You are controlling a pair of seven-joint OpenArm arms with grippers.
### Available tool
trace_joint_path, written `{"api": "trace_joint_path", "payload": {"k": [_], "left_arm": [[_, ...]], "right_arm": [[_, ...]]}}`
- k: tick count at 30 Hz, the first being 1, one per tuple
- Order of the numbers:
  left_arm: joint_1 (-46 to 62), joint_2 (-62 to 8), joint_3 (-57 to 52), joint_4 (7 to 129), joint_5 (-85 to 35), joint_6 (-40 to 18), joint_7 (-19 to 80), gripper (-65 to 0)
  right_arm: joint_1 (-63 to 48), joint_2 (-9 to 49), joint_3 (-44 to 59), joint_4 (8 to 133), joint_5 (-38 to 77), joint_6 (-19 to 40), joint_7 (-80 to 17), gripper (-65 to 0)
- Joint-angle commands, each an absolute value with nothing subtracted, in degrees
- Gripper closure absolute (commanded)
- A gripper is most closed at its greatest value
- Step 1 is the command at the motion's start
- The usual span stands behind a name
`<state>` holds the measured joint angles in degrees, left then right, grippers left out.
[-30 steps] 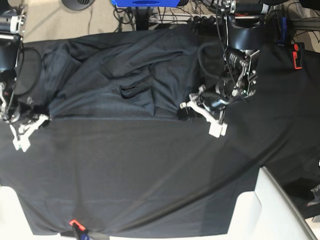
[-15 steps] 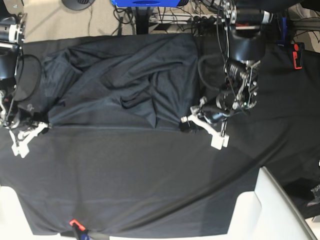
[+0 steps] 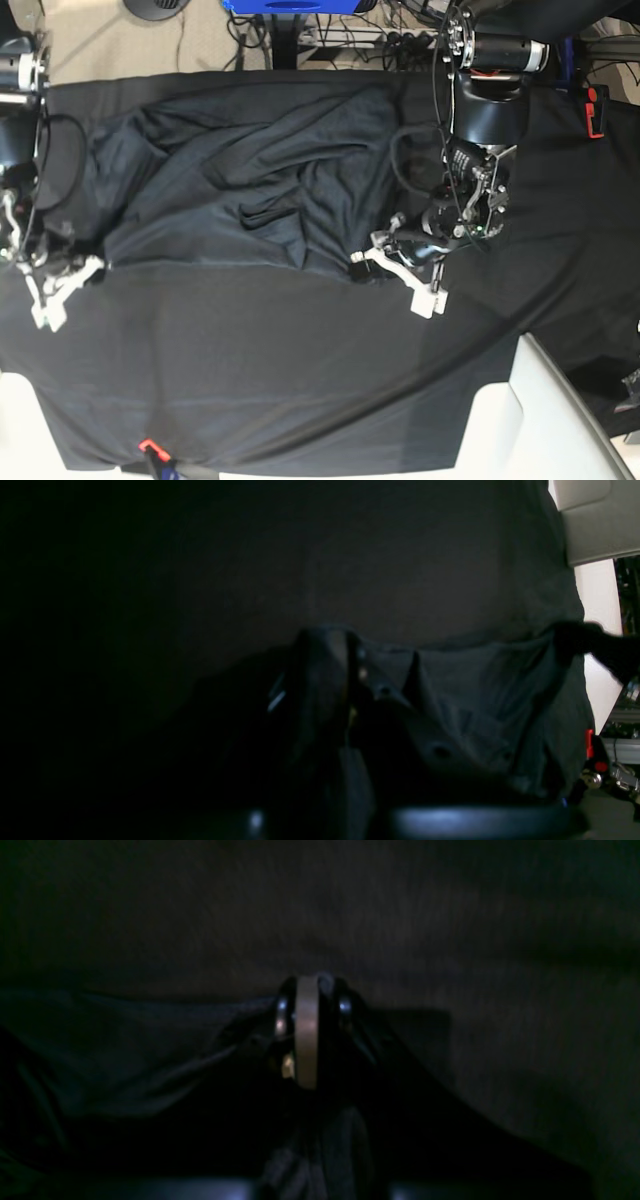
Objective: Fold the T-shirt properly
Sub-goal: 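Hold the shirt's side edges with both grippers and drag them toward the hem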
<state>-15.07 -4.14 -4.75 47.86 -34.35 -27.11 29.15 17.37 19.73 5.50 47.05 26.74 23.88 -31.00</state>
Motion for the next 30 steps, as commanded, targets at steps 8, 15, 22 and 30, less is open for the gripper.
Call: {"api": "trace_joint_path", "payload": {"k": [8, 15, 22, 30], "left_arm": [[-17.45, -4.62, -5.05, 43.65, -35.38, -27.65, 24.57, 0.0], [-17.45, -4.62, -5.32, 43.91, -35.38, -27.65, 24.57, -10.4], [-16.75, -5.32, -5.49, 48.31, -35.74, -27.65, 21.41, -52.5], [-16.57, -9.54, -6.46, 49.89, -35.91, -27.65, 21.23, -65.0]], "right_arm": [[20.97, 20.79, 5.85, 42.33, 27.21, 23.96, -29.49, -4.4], [20.97, 20.79, 6.02, 42.42, 27.21, 23.87, -29.49, -23.7], [20.62, 21.23, 5.67, 42.59, 27.21, 15.69, -25.71, -40.2], [18.24, 22.9, 6.02, 51.65, 27.21, 15.69, -24.31, -41.3]]}}
